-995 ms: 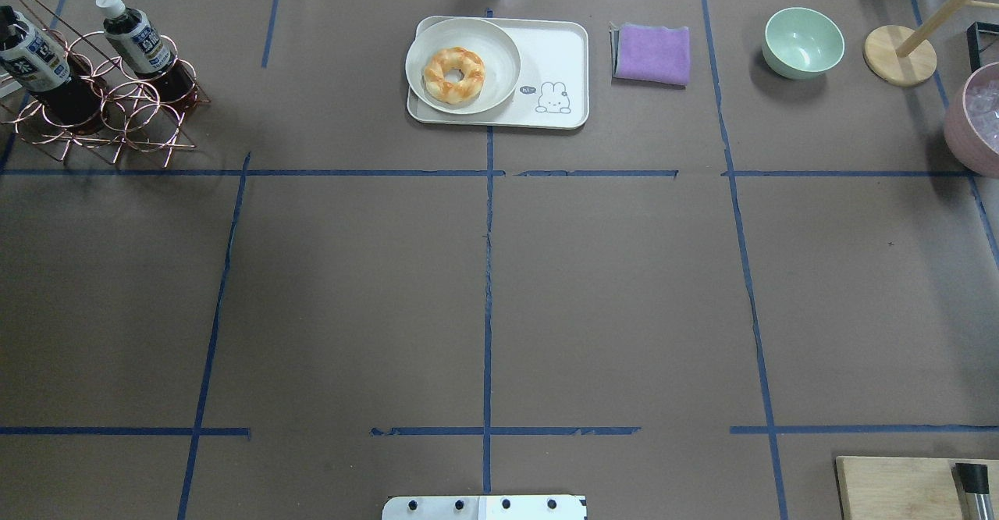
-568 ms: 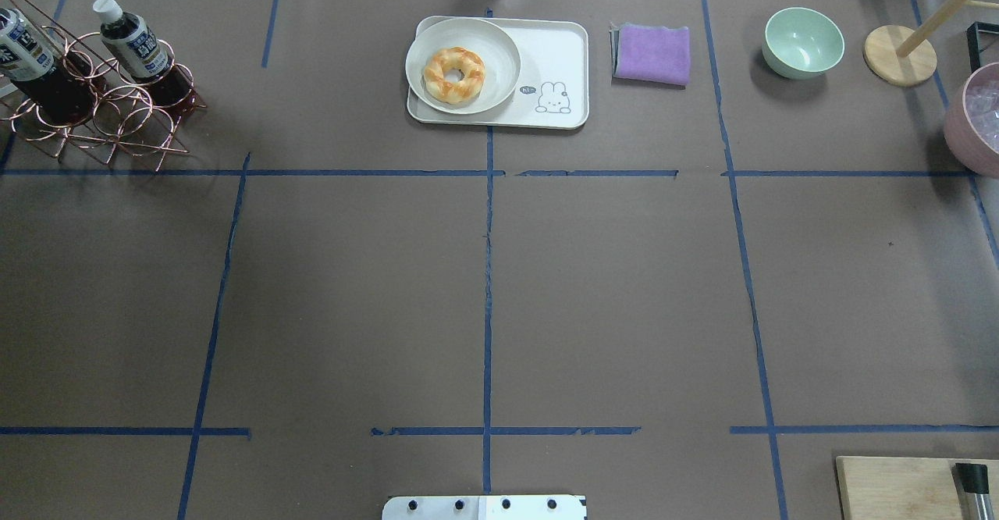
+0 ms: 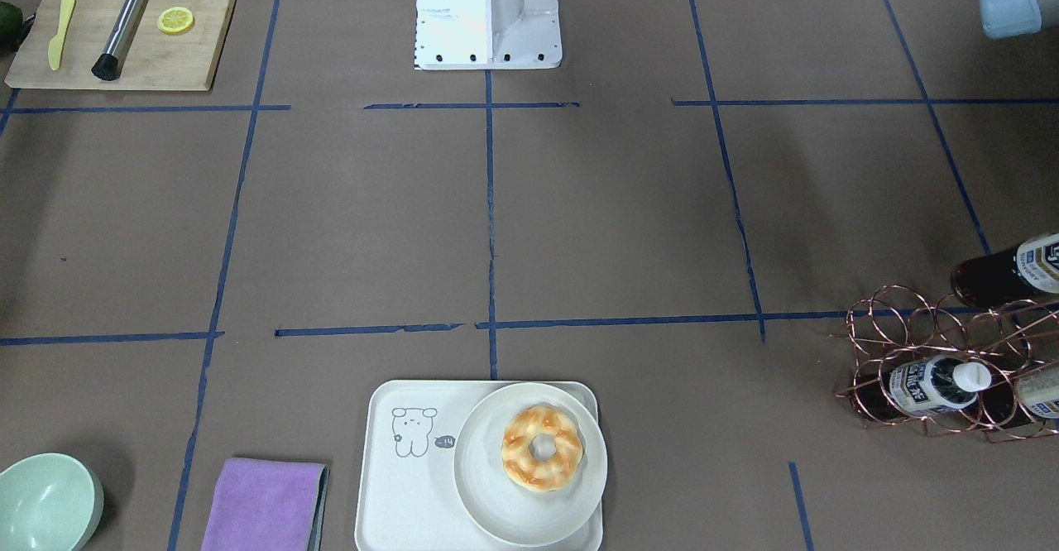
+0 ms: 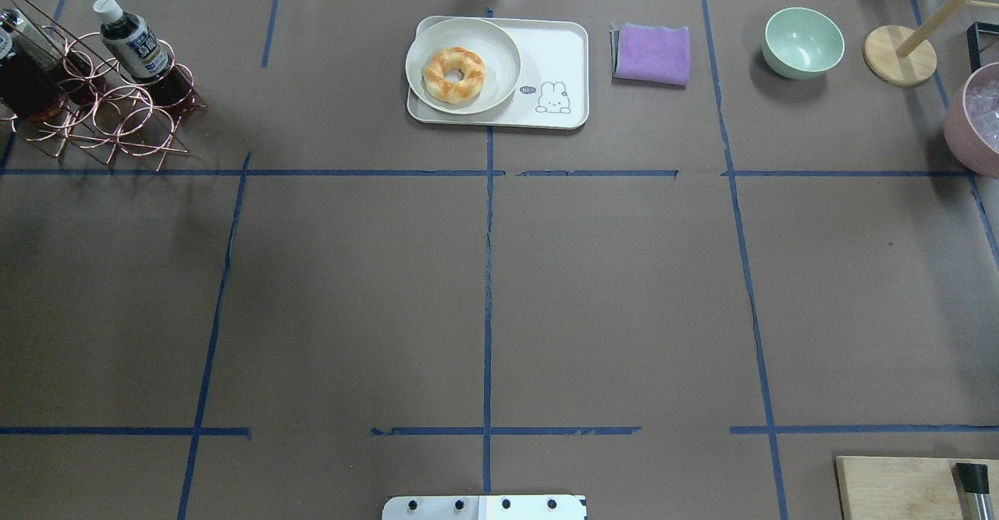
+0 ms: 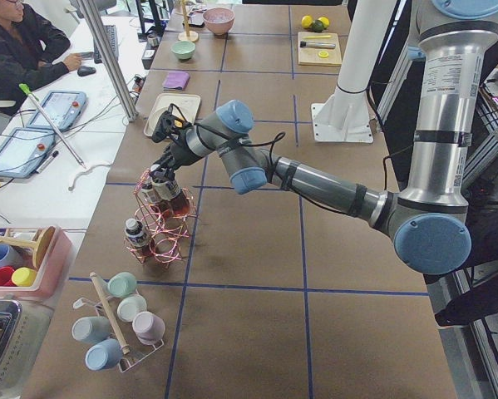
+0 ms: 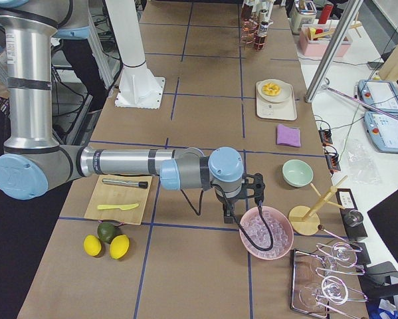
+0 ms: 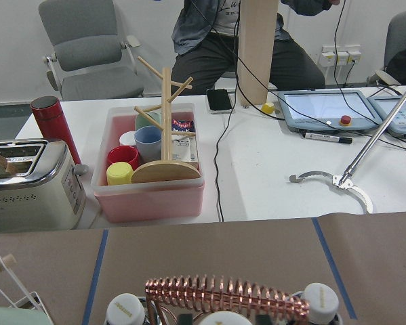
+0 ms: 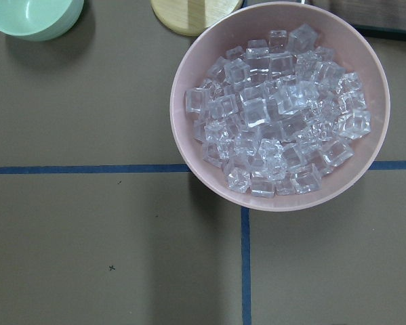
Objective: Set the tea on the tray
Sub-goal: 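Reach the left gripper down into the copper rack onto a tea bottle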
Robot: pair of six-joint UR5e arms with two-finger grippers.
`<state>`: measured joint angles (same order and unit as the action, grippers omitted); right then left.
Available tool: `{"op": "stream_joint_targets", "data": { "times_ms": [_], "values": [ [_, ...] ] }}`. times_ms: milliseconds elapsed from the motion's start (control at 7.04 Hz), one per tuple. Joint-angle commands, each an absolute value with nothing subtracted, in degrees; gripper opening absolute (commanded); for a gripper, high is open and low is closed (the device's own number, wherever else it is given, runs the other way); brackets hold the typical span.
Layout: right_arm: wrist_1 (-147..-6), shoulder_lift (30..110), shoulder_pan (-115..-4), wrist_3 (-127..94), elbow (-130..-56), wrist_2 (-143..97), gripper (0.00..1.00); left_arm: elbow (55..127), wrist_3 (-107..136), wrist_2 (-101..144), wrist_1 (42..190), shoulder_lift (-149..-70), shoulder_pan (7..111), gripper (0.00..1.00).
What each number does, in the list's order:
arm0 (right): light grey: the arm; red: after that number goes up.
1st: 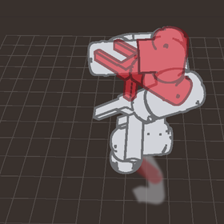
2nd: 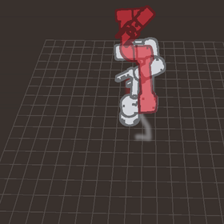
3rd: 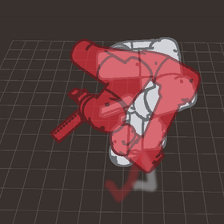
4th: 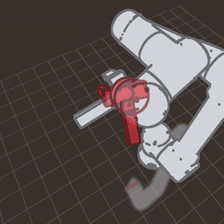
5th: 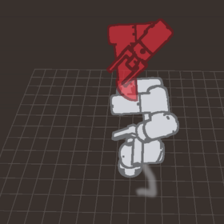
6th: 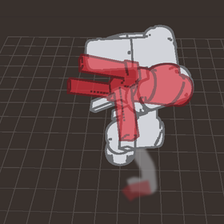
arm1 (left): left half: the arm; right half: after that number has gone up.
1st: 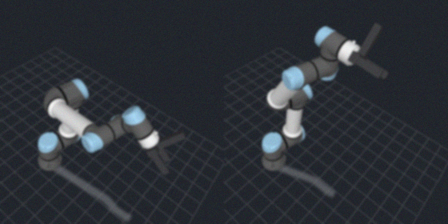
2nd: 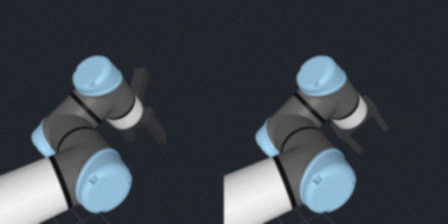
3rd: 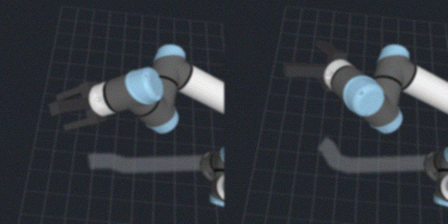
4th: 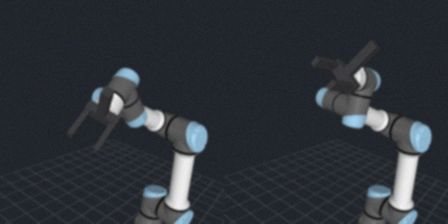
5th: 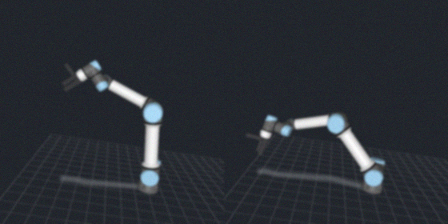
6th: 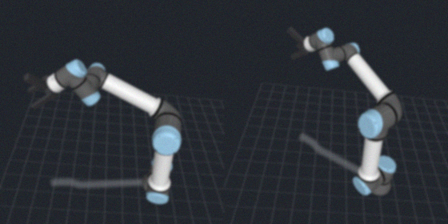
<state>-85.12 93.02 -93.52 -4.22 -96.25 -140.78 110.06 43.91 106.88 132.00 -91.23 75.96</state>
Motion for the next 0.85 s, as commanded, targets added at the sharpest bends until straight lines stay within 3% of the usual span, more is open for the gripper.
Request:
{"op": "stream_joint_targets", "data": {
  "times_ms": [0,142,426,711],
  "values": [
    [-85.2,93.0,-93.5,-4.2,-96.3,-140.8,1.0,125.3,44.1,107.4,116.4,-89.4,76.2,0.0],
    [-85.2,93.0,-93.5,-4.2,-96.3,-140.9,1.0,130.2,44.8,107.0,111.0,-89.8,75.9,0.0],
    [-85.1,93.2,-93.5,-4.2,-96.3,-140.9,1.0,131.7,45.0,102.7,109.9,-91.7,68.3,0.0],
    [-85.2,93.1,-93.5,-4.2,-96.2,-140.8,1.0,131.7,50.7,97.2,100.4,-101.0,58.6,0.0]
  ]
}}
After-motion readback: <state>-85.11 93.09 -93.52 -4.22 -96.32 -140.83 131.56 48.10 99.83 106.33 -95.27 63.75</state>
